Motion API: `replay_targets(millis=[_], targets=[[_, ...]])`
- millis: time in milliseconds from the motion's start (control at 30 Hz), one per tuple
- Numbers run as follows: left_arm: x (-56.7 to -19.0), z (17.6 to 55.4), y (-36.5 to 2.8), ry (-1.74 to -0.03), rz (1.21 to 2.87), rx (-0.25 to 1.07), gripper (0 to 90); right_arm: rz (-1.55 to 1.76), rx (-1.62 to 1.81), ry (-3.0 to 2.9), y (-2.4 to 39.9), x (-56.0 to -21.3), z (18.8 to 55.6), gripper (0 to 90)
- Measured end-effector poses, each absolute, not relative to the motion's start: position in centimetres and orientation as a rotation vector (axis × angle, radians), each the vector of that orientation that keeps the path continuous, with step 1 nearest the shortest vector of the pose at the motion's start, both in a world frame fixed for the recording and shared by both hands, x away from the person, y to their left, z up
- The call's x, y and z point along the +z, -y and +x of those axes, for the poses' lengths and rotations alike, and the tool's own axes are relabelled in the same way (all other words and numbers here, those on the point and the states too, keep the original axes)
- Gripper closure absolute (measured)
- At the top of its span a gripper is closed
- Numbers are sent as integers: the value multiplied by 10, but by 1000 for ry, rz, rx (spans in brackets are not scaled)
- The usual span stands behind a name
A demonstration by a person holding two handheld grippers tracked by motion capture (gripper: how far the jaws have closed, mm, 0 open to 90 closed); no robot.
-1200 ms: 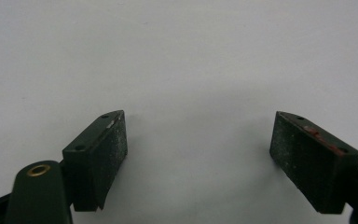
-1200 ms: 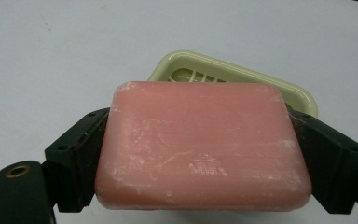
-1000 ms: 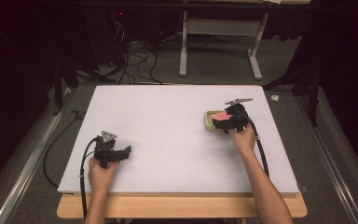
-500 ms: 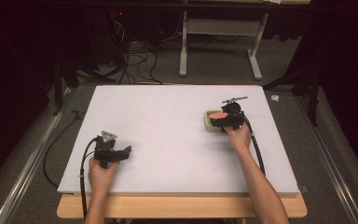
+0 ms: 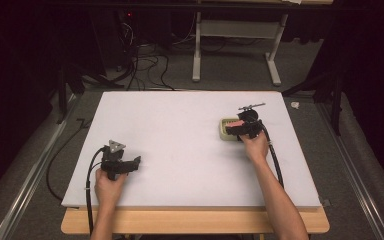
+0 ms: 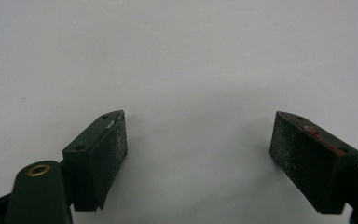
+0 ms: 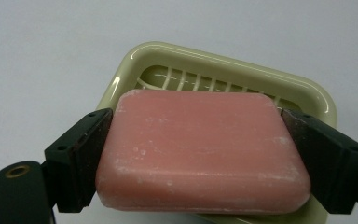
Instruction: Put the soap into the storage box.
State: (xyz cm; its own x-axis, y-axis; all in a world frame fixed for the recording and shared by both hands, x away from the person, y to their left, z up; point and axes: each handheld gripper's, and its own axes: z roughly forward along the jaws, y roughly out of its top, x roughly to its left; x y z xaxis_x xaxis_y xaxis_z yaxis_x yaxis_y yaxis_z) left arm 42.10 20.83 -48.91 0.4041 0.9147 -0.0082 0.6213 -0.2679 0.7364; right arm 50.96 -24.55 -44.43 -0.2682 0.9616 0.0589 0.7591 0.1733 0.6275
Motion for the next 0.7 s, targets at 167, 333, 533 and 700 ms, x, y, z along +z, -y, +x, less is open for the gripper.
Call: replay_targets(millis=[167,333,533,700], targets=[[-489,421,-208,-1305,1995,563,195,1634,781,-2088,245,-443,510,135],[-489,421,-208,-1305,1994,563,195,1622,812,-2068,247,-439,508,130],[-489,421,-208,-1305,1994,563,195,1598,850,-2057,247,-431,504,131],[-489,421,-208,-1306,1994,563,195,1588,860,-2054,248,-428,501,135]])
